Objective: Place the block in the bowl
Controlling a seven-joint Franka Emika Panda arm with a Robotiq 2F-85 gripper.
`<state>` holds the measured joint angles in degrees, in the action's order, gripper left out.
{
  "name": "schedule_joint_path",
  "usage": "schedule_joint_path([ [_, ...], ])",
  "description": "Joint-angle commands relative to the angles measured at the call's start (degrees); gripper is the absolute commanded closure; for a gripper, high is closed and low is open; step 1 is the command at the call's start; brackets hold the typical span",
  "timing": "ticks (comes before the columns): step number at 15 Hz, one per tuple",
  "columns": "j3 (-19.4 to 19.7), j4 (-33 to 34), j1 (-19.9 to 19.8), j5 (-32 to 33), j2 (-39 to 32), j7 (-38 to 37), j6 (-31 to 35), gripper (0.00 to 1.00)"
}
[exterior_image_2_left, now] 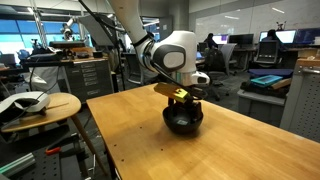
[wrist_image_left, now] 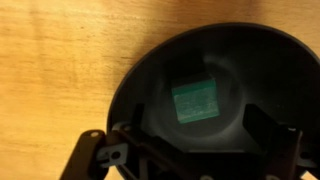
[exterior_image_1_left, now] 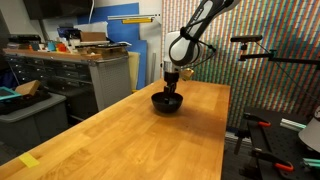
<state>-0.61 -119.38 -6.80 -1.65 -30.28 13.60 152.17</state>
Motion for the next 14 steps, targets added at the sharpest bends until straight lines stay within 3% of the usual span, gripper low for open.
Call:
schedule_joint_path([
  [1,-1.5,-4.6,-1.5,-1.2,8.2,0.9,-1.9,0.0],
  [6,-0.8,-2.9,-0.2,-2.7,16.2,-0.7,-10.3,0.0],
  [10,0.3,3.5,0.8,-2.2,18.9,-3.4,-23.2,0.0],
  [11,0.4,0.6,0.7,-2.0,17.8,-1.5,-17.5,0.0],
  [14,0.5,2.8,0.9,-2.0,18.9,-2.4,-21.6,0.0],
])
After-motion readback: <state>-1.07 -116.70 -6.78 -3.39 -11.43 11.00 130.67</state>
